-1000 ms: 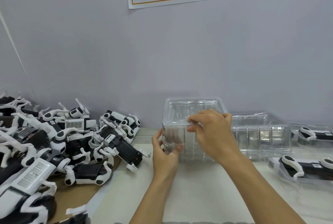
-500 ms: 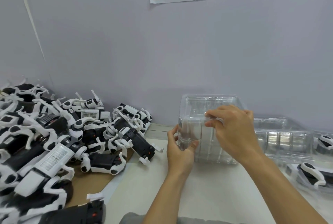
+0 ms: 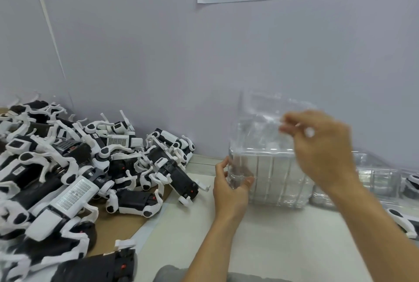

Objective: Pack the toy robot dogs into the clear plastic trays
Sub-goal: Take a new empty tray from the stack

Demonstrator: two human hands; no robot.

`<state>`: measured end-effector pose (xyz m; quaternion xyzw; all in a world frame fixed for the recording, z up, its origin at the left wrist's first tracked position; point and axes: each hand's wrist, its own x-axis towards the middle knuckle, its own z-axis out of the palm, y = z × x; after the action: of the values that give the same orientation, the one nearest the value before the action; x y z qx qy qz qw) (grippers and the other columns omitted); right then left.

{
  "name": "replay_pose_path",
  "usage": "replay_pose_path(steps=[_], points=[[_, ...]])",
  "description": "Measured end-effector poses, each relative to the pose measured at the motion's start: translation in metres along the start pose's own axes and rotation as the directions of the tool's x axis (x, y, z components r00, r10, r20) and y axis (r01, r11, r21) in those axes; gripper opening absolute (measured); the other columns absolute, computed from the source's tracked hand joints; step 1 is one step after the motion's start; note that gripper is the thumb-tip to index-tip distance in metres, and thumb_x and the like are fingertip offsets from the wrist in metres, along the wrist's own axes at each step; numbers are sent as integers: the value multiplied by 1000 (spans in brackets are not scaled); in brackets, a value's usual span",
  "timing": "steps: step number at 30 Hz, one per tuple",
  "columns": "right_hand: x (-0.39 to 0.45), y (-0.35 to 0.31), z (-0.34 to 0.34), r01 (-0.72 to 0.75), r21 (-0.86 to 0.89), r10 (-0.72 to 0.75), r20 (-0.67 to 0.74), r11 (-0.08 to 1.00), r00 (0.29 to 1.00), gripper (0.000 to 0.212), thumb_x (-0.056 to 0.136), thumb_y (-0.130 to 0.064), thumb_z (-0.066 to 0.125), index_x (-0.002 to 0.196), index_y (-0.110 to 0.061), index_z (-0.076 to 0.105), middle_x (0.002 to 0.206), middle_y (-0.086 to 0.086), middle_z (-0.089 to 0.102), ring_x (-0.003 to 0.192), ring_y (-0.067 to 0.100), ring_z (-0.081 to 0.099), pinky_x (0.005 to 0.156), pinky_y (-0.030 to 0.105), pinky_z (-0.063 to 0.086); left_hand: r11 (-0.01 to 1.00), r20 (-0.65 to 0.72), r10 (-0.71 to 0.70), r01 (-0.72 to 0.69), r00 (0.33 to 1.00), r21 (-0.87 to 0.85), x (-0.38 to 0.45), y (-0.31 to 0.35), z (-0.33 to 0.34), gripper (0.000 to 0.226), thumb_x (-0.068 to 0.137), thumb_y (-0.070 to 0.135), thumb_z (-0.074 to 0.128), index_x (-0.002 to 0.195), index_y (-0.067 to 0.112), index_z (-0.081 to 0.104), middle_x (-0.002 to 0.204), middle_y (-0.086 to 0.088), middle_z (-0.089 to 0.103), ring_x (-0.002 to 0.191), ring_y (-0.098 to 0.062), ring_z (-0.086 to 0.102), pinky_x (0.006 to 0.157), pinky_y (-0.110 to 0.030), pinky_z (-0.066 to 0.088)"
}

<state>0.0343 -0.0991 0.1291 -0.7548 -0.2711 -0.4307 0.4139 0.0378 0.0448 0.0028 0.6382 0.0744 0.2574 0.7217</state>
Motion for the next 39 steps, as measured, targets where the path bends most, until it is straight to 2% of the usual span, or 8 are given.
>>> replay_pose_path(steps=[5,11,15,18,23,28,35,39], points=[[27,6,-63,-170,400,288,-255,901,923,10,88,-48,62,89,-43,71,84,-21,69,78,2,62,77,17,47,993,-32,-22,26,999,118,3,-5,-2,38,95,18,67,117,43,47,108,20,53,97,4,56,67,-6,41],[22,23,-62,-506,769,763,36,391,645,20,100,-40,55,96,-26,68,82,-12,65,78,7,62,71,24,46,880,-114,224,-150,968,451,2,-6,0,28,86,33,75,87,24,48,91,10,50,86,-8,48,66,-16,34],[20,33,-59,-537,821,775,206,196,597,24,102,-36,51,99,-20,69,77,-7,63,69,9,58,65,24,44,784,189,267,-327,945,527,0,-6,7,35,93,34,65,63,24,51,56,13,54,56,-3,49,54,-14,39],[19,35,-57,-569,814,754,301,116,584,30,102,-38,49,101,-17,69,77,-5,64,67,10,58,68,25,44,714,489,14,-351,872,606,-4,-14,13,12,95,33,62,97,23,67,97,10,68,93,-7,61,87,-25,50],[18,38,-56,-619,776,737,347,121,580,29,101,-37,51,103,-17,71,79,-5,63,70,12,58,69,26,45,673,586,-172,-340,792,657,-8,-14,9,59,99,31,56,153,28,33,155,9,37,143,-9,34,116,-25,29],[17,37,-52,-685,703,742,355,189,569,26,100,-39,54,102,-19,71,79,-6,63,69,10,60,64,26,43,601,658,-324,-389,680,698,-11,-11,9,77,101,33,51,159,38,1,165,19,-7,151,-3,-11,125,-37,0],[16,39,-56,-737,597,703,373,318,606,25,98,-37,58,102,-17,73,73,-6,66,64,11,61,65,28,45,761,465,-139,-206,874,615,4,-6,10,25,98,16,57,119,20,69,117,10,67,108,-8,64,83,-5,43],[19,41,-67,-736,527,626,417,425,659,24,96,-38,59,95,-20,75,73,-7,66,61,10,62,66,28,44,932,113,-94,48,989,360,12,13,5,27,95,0,48,85,15,68,82,-6,73,66,-17,68,65,-29,55]])
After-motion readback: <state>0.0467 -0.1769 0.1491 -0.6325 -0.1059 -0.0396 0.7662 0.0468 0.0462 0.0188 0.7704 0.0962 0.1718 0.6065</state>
